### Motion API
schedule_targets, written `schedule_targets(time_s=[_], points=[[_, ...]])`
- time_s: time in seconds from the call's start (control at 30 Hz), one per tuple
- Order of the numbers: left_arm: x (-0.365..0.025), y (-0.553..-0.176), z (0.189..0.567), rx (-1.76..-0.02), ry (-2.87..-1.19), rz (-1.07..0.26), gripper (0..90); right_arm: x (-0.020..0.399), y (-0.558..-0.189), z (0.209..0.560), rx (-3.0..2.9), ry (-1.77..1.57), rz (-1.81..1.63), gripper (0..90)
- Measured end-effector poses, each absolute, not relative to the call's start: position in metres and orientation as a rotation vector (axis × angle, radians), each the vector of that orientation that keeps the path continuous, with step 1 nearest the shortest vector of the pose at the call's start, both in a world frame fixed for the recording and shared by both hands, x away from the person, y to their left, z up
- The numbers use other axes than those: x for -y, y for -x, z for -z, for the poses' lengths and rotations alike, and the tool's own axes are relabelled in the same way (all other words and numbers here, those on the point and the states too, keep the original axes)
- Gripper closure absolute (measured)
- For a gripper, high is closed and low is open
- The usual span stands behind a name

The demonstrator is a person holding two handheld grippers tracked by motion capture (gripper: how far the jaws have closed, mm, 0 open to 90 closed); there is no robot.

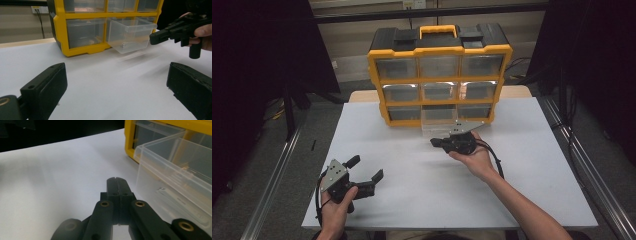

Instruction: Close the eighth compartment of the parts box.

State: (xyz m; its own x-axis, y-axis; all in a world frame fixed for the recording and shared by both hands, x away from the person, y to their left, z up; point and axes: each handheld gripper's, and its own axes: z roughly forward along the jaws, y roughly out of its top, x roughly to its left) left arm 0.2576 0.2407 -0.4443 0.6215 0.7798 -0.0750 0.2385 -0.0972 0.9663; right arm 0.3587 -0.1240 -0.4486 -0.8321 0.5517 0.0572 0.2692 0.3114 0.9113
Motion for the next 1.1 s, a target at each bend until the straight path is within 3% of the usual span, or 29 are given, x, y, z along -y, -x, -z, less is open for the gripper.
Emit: schedule_targets(time_s=[1.1], points=[[-0.241,-0.258,0.444,-0.856,-1.643,-0.562,3.3,0.125,-0.386,0.459,-2.209,-0.82,-1.451,90.0]])
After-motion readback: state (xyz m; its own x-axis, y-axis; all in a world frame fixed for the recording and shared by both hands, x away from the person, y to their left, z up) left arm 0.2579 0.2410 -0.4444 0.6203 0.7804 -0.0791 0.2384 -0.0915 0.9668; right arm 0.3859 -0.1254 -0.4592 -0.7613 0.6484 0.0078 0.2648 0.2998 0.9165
